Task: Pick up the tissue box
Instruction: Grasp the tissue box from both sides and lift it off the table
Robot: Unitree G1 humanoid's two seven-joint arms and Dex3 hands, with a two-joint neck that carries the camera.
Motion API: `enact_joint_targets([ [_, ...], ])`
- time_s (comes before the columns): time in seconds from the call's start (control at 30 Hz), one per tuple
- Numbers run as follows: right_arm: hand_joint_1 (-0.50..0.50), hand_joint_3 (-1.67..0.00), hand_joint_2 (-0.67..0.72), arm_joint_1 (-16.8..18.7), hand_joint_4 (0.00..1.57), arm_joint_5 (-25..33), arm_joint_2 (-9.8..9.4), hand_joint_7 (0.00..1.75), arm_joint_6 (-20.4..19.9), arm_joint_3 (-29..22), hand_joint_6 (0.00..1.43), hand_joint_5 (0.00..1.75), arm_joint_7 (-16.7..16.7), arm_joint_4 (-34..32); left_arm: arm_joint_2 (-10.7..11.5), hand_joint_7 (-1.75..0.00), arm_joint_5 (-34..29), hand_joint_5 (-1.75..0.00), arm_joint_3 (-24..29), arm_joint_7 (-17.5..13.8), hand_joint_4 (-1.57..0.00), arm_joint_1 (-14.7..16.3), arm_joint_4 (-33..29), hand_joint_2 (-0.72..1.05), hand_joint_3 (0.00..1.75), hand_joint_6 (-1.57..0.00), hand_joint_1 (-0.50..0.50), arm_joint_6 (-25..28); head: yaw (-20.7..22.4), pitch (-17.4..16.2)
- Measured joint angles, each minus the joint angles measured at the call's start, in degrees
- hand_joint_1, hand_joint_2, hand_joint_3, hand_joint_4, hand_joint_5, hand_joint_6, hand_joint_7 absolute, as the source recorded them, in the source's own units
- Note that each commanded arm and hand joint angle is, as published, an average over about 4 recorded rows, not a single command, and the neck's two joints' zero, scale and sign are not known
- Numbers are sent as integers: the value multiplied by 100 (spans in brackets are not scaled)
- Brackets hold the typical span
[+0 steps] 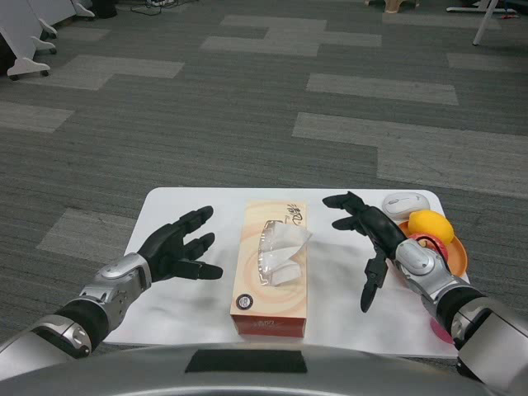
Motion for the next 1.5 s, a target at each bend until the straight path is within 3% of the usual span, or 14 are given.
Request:
enact_joint_targets([
  [0.2,-33,-8,53,-21,16,0,15,56,0,161,0,58,-29,2,-33,0,-1,0,-107,11,0,-54,21,96,9,0,50,-17,1,-11],
  [0.47,-31,-4,53,-20,26,0,10,63,0,287,0,68,31,-11,-34,0,-7,0,-294,13,0,-175,154,96,9,0,50,-26,38,-4],
  [0.87,-33,-8,50,-17,17,0,-2,63,1,464,0,78,69,-16,-33,0,-19,0,-870,13,0,-478,363,96,9,0,50,-31,-9,3],
  [1.03,-40,-8,44,-18,13,-1,22,49,-2,502,0,68,-4,52,-36,0,24,0,-1218,13,0,-665,594,96,9,0,50,-33,-29,-12],
  [1.2,-46,-8,25,-18,4,-6,153,31,-8,518,0,63,-341,256,-56,0,322,0,-1332,13,0,-885,712,96,9,0,50,-36,-50,-8],
  [1.5,-46,-8,15,-21,0,-121,320,14,-49,521,0,39,-826,458,-93,0,773,0,-1340,13,0,-1029,861,96,9,0,50,-48,-80,15],
])
